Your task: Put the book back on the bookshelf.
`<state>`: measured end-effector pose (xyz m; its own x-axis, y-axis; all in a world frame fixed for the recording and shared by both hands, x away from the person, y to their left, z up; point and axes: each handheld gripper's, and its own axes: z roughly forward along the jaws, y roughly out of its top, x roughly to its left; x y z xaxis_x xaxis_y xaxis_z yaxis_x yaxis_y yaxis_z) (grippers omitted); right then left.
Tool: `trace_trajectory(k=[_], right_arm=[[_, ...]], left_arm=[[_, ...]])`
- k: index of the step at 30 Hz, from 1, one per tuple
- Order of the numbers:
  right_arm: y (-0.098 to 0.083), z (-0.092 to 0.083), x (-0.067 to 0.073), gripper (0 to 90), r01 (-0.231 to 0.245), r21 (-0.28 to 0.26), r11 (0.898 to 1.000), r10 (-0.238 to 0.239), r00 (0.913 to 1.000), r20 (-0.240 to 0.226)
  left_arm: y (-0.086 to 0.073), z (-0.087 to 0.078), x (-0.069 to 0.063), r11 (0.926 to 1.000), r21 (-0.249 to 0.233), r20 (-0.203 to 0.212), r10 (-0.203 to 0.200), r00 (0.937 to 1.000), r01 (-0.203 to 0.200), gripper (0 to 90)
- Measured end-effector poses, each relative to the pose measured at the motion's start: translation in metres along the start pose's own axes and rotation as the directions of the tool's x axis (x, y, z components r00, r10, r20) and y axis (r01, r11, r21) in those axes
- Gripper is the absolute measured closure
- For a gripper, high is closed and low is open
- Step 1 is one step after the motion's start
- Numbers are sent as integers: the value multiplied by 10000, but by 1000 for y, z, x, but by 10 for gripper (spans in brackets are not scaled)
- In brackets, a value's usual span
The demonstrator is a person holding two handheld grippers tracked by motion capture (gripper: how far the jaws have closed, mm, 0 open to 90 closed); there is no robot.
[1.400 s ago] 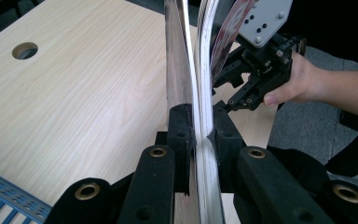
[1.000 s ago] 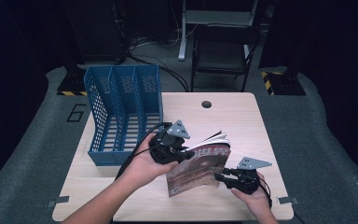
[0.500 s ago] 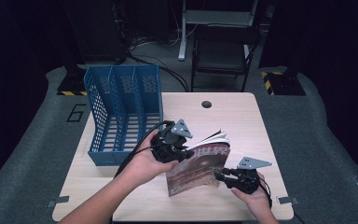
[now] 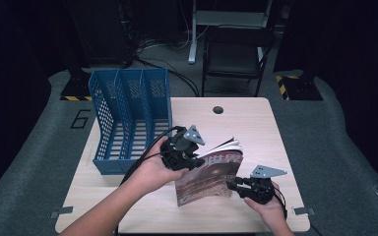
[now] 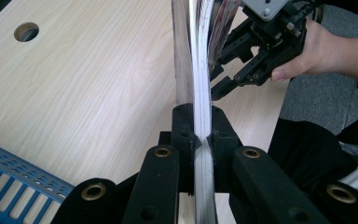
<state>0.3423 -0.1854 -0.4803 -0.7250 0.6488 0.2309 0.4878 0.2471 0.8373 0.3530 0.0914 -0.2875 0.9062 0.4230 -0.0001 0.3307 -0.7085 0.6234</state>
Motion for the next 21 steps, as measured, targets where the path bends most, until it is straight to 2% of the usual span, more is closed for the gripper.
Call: trace_trajectory(k=[5,21], right_arm=[[0,0,0,662,6,-6,10000,-6,10000,-16],[0,0,-1,660,81,7,10000,-81,10000,-48]], left_arm=[[0,0,1,10000,-37,137,-77,9999,77,838],[0,3,3,9998,128,184,-165,9997,163,824]])
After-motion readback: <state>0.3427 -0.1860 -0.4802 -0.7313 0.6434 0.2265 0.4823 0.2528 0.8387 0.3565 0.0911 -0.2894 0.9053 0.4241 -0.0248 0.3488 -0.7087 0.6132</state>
